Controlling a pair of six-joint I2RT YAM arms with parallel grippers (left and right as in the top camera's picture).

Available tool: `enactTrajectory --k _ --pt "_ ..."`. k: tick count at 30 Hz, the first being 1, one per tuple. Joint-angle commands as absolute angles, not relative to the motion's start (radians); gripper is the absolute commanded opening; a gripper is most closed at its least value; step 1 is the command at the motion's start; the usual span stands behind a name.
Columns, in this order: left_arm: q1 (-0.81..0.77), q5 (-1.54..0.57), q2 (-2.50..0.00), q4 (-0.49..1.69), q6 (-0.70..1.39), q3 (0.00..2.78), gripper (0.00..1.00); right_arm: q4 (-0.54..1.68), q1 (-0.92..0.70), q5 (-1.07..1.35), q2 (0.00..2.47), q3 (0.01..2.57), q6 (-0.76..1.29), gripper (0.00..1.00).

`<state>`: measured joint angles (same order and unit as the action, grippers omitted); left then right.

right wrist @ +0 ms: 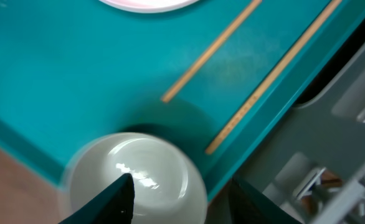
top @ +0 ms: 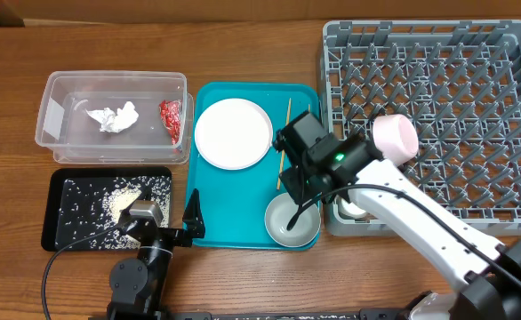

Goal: Sort waste into correct bins and load items into the dishwasher
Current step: 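Grasp the white bowl with the right gripper and lift it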

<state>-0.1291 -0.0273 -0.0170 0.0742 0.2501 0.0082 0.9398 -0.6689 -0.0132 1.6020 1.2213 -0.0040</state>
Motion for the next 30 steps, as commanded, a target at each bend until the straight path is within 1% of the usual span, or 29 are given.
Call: enactTrajectory --k 1,4,7,11,12,13,14,16,20,24,26,30 --pt "-0.123 -0.042 -0.012 0.075 0.223 0.005 1.0 0.863 -0.665 -0.108 1.636 1.142 -0.147 0.51" --pt "-0.123 -0.042 -0.012 0.075 0.223 0.005 1.0 0.778 -0.666 -0.107 1.675 1.093 -0.207 0.51" --pt "-0.123 -0.042 -0.012 0.075 0.223 0.005 1.0 0.74 -0.666 -0.103 1.728 1.084 -0.211 0.5" --pt "-0.123 -0.042 -0.012 0.075 0.223 0.005 1.0 0.743 -0.673 -0.044 1.779 1.084 -0.218 0.4" --pt "-0.123 -0.042 -0.012 0.075 0.223 0.005 1.0 0.751 -0.675 -0.036 1.783 1.084 -0.217 0.33" --pt "-0.123 -0.042 -0.012 0.075 0.223 0.005 1.0 0.757 -0.675 -0.036 1.783 1.084 -0.216 0.24" --pt "-0.123 -0.042 -0.012 0.075 0.223 0.005 1.0 0.764 -0.675 -0.036 1.781 1.087 -0.208 0.18" --pt "-0.123 -0.042 -0.012 0.075 0.223 0.005 1.0 0.786 -0.675 -0.036 1.773 1.105 -0.206 0.04" --pt "-0.123 -0.042 -0.012 0.075 0.223 0.005 1.0 0.851 -0.675 -0.036 1.736 1.184 -0.16 0.04" --pt "-0.123 -0.042 -0.012 0.075 0.223 0.005 1.0 0.912 -0.673 -0.049 1.667 1.321 -0.078 0.04" --pt "-0.123 -0.042 -0.012 0.075 0.224 0.005 1.0 0.938 -0.665 -0.128 1.63 1.396 0.02 0.04" --pt "-0.123 -0.042 -0.012 0.075 0.224 0.005 1.0 0.997 -0.61 -0.388 1.562 1.513 0.295 0.04"
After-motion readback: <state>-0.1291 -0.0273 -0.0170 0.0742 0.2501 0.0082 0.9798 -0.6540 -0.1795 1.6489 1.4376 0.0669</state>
